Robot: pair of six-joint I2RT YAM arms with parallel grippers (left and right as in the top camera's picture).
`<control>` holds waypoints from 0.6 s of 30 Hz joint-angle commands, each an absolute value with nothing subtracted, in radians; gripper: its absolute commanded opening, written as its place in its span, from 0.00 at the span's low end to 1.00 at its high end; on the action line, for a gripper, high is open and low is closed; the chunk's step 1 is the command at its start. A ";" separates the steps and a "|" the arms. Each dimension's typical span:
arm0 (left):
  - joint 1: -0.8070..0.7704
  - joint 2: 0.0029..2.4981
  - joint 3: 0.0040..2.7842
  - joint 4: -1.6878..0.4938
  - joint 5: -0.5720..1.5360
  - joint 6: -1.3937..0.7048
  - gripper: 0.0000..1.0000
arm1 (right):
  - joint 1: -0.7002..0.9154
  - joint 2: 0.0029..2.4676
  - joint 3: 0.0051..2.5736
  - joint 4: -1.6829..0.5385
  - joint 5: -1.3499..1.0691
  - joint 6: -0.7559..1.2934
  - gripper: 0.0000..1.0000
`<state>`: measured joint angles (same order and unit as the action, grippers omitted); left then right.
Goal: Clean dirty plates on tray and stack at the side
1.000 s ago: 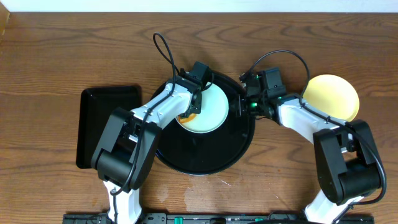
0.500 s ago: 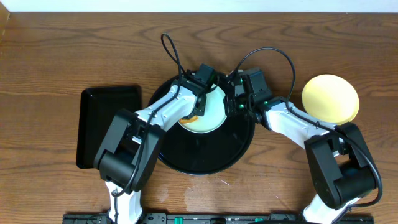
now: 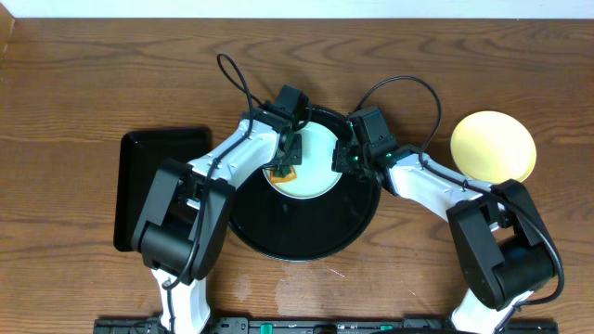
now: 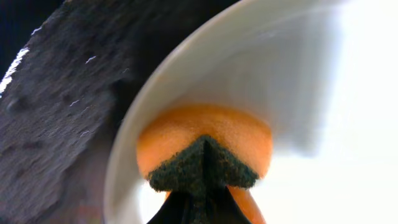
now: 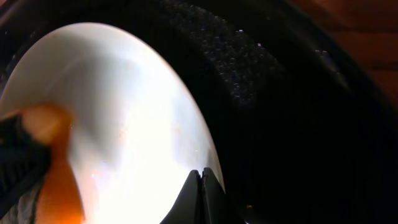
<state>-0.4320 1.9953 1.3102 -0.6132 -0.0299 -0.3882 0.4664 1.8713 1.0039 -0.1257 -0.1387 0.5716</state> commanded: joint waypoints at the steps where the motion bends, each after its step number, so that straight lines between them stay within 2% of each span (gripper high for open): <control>1: -0.396 2.042 1.282 -0.678 -0.200 -0.405 0.07 | 0.452 1.889 1.003 -0.162 -0.005 0.621 0.01; 7: -0.376 2.042 1.293 -0.682 -0.461 -0.405 0.07 | 0.452 1.884 1.003 -0.182 0.015 0.624 0.01; 18: -0.376 1.986 1.401 -0.831 -0.454 -0.402 0.08 | 0.452 1.883 1.003 -0.187 0.019 0.624 0.01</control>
